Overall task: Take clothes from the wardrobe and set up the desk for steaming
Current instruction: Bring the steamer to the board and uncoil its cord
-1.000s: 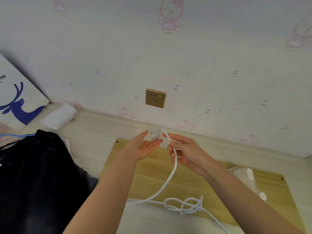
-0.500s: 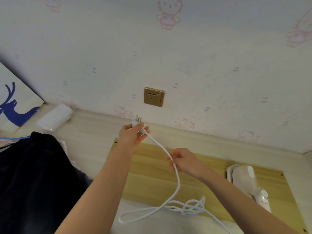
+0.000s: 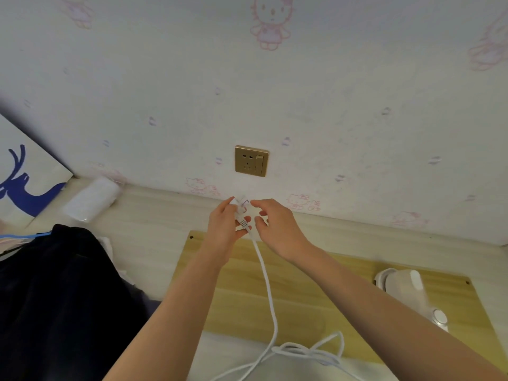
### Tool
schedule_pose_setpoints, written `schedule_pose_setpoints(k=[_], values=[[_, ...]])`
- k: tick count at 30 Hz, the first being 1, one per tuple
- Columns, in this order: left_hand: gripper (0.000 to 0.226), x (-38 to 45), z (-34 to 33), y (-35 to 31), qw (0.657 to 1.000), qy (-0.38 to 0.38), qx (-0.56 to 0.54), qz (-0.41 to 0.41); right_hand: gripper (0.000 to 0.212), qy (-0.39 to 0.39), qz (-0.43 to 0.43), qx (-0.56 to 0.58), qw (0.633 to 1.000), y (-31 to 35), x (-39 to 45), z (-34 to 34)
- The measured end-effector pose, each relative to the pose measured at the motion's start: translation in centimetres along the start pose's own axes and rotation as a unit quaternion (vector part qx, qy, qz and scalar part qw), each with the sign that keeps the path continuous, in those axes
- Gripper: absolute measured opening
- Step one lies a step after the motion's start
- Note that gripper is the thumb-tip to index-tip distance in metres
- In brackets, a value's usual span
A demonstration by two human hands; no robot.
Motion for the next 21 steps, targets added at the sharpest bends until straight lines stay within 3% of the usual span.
schedule_pose_setpoints(k=[7, 15, 21], values=[[0.039, 0.4, -0.1, -0.7, 0.999, 0.026, -0.001, -0.021, 0.04, 0.002, -0.002, -0.04, 0.999, -1.2, 1.6, -1.4], [0.035, 2.9, -0.2, -3.9, 0.992, 0.015, 0.073, -0.1, 0.022, -0.087, -0.043, 0.061, 0.993, -2.2, 5.5, 0.2], [0.029, 6.1, 0.2, -5.3, 0.984, -0.011, 0.112, -0.136, 0.017, -0.09, -0.049, 0.112, 0.988, -3.3, 8.7, -0.4]])
Point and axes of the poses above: each hand's wrist, its own x-axis towards the middle knuckle, its own z-axis out of the back of the hand, y = z × x, the point moved 10 cm from there along x, towards the middle knuckle, and after that the axes turned 3 degrees about x, right-handed, at the moved point
